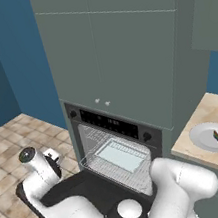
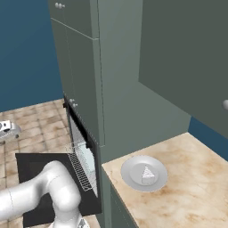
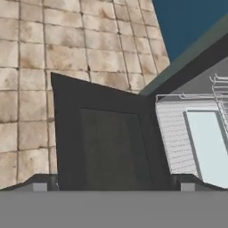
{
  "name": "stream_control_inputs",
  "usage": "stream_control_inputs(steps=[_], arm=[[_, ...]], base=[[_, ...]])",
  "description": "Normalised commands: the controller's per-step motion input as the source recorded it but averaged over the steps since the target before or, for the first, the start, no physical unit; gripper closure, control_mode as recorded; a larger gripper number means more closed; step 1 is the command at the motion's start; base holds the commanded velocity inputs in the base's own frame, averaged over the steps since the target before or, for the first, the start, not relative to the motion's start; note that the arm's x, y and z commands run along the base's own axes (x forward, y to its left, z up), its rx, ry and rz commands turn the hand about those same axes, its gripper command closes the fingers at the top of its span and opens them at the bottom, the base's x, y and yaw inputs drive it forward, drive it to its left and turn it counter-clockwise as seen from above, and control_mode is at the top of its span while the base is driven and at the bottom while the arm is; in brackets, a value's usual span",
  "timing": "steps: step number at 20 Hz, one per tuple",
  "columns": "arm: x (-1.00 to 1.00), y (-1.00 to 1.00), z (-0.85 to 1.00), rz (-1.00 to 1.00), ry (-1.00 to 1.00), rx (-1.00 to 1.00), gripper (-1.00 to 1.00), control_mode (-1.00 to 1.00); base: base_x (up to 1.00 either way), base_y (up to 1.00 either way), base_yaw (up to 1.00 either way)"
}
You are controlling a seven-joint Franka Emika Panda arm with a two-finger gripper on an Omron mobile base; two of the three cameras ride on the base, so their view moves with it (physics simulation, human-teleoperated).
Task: Take the baked cake out of the oven and place it on the plate for cooling. Then close the oven door.
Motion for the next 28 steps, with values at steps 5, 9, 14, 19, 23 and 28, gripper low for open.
stream_control_inputs(steps=[5, 9, 14, 19, 23, 28], arm=[[-0.62, 0.58, -0.05, 0.09, 0.00, -0.37, -1.00, -1.00], [-0.59, 0.45, -0.26, 0.07, -0.06, -0.35, -1.00, -1.00], [-0.43, 0.31, -0.34, 0.01, -0.05, -0.30, -1.00, -1.00], [-0.19, 0.12, -0.58, 0.00, -0.08, -0.31, -1.00, -1.00], [-0.02, 0.00, -0.72, 0.00, -0.13, -0.29, -1.00, -1.00], [0.00, 0.00, -0.76, 0.00, -0.12, -0.29, -1.00, -1.00]], base=[[0.00, 0.00, 0.00], [0.00, 0.00, 0.00], [0.00, 0.00, 0.00], [0.00, 0.00, 0.00], [0.00, 0.00, 0.00], [0.00, 0.00, 0.00]])
